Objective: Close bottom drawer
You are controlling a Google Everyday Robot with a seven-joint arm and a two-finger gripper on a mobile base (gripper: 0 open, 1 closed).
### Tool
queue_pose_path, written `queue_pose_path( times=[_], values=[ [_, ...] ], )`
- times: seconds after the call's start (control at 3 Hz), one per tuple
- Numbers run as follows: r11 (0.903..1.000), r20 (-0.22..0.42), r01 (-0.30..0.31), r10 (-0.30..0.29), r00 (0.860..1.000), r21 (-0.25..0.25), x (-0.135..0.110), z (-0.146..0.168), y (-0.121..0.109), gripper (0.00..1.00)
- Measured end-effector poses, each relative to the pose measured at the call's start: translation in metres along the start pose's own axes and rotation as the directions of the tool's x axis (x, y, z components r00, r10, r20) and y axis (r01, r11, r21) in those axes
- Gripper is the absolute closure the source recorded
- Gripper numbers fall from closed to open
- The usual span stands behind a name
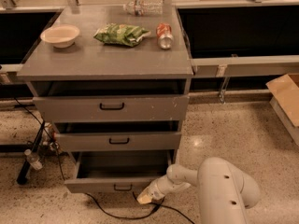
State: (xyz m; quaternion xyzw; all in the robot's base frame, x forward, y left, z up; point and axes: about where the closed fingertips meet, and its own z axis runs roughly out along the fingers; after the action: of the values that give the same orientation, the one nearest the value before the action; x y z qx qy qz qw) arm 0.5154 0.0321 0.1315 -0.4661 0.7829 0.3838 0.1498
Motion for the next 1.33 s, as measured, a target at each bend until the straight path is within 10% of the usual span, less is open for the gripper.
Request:
queue_pose_path(
  times=[1.33],
  values=[
    [0.9993, 0.026, 0.023, -0.023, 0.999, 0.03, -0.0245, -0.006, -0.0173, 1.0]
  ],
)
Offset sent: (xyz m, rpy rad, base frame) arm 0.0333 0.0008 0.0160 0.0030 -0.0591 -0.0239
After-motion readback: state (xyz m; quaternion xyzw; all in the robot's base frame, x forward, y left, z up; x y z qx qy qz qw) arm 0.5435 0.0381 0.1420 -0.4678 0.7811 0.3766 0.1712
